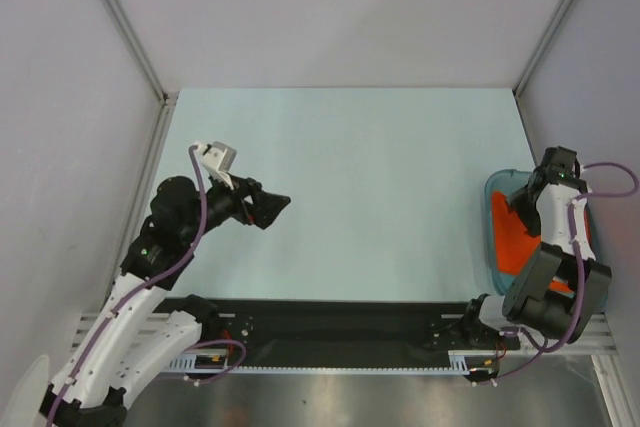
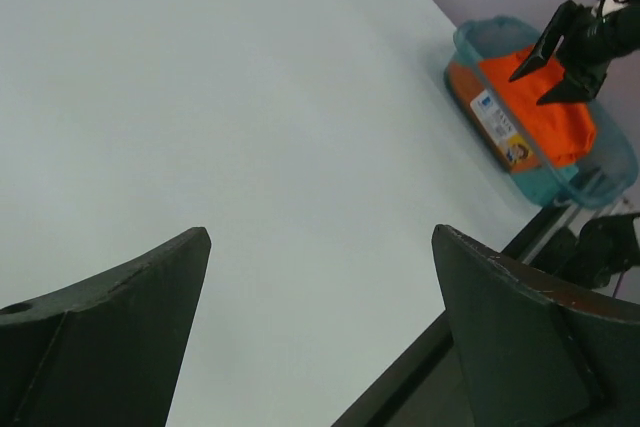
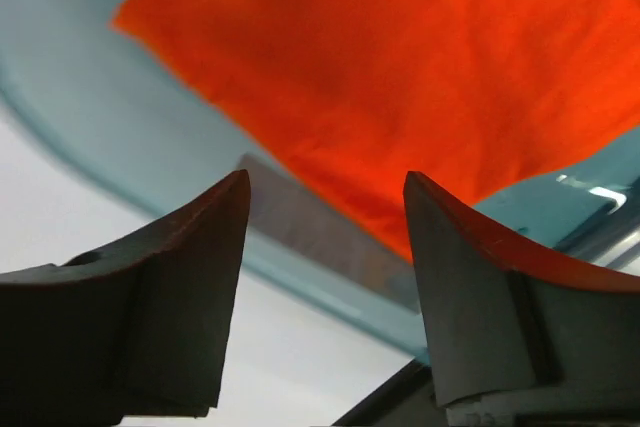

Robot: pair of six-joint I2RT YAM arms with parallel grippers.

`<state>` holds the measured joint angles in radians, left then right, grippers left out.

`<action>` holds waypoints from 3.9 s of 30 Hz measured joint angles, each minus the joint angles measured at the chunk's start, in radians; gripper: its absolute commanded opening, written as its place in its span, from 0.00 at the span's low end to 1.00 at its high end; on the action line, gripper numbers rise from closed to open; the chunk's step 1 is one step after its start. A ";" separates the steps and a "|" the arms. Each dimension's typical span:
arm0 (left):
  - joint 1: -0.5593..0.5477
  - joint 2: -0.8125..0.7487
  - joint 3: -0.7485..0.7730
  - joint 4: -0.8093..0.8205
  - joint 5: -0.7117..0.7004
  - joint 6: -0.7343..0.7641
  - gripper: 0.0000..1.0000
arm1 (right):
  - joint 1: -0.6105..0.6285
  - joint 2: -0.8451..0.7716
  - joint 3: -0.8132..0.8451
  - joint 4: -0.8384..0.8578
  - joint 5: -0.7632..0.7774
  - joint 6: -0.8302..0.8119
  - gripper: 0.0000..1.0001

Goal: Fold and stack the t-shirts
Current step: Grab the tshirt from the pile, then move the tshirt to the center of the board, then flatten the tshirt out

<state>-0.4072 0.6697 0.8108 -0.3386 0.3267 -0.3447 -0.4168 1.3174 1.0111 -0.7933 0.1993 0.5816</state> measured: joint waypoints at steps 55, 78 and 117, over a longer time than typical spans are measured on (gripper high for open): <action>-0.102 -0.066 0.355 -0.520 -0.450 -0.230 1.00 | 1.432 -0.051 0.148 0.014 0.103 0.173 0.79; 0.224 1.073 0.456 0.031 -0.281 -0.045 0.80 | 0.817 0.692 0.475 0.479 -0.487 -0.090 0.79; 0.330 1.289 1.020 -0.109 -0.171 -0.008 0.00 | 0.835 1.180 1.418 0.464 -0.562 0.141 0.00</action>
<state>-0.0776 1.9587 1.8309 -0.4473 0.1562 -0.3523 0.4179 2.4973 2.4294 -0.3290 -0.3622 0.7223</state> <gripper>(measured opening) 0.009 0.032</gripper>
